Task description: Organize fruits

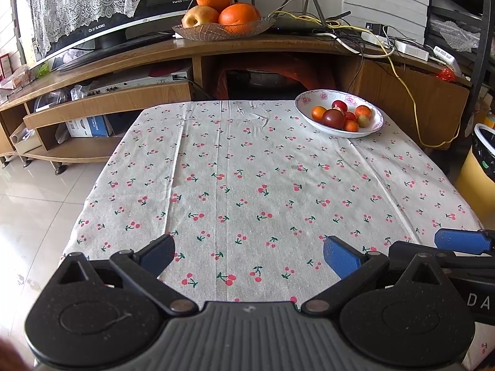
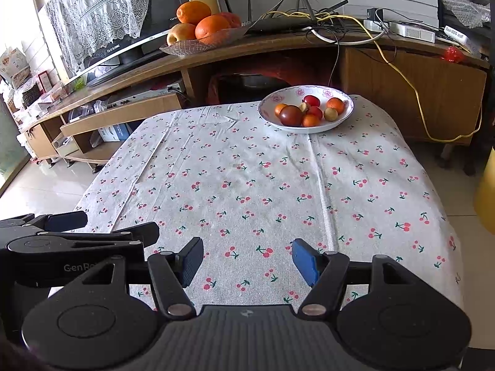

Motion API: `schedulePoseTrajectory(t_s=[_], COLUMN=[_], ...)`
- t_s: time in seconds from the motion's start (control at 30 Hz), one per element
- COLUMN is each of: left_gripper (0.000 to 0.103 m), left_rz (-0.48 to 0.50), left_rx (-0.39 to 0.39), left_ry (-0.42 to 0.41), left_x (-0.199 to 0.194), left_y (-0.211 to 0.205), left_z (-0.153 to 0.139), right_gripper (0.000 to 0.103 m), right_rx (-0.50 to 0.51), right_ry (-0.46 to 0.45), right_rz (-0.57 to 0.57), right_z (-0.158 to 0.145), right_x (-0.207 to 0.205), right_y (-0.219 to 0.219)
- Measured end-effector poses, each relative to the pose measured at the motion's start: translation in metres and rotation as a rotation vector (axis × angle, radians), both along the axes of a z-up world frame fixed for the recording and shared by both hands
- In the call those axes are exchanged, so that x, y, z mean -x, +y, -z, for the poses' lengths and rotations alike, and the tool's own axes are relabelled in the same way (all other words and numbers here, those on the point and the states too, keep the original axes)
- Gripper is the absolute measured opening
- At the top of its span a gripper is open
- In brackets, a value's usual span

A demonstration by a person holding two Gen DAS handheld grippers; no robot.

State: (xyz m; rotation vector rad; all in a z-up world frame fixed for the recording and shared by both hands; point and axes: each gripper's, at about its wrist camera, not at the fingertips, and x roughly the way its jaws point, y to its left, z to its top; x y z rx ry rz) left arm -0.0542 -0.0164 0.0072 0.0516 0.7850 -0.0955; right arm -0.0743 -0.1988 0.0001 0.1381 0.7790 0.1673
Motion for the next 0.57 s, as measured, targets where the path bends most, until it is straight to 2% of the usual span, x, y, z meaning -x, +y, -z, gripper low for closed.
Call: schedulePoseTrajectory(t_s=[0.57], left_gripper=[0.103], left_rz=[0.002], left_rx=[-0.016], left_ry=[-0.010], left_x=[0.0012], left_y=[-0.0015], left_z=[-0.0002], right_gripper=[0.063], right_rx=[0.018], right_ry=[-0.002], right_rz=[0.018], right_z=[0.0003], right_x=[-0.0014], right_y=[-0.0014])
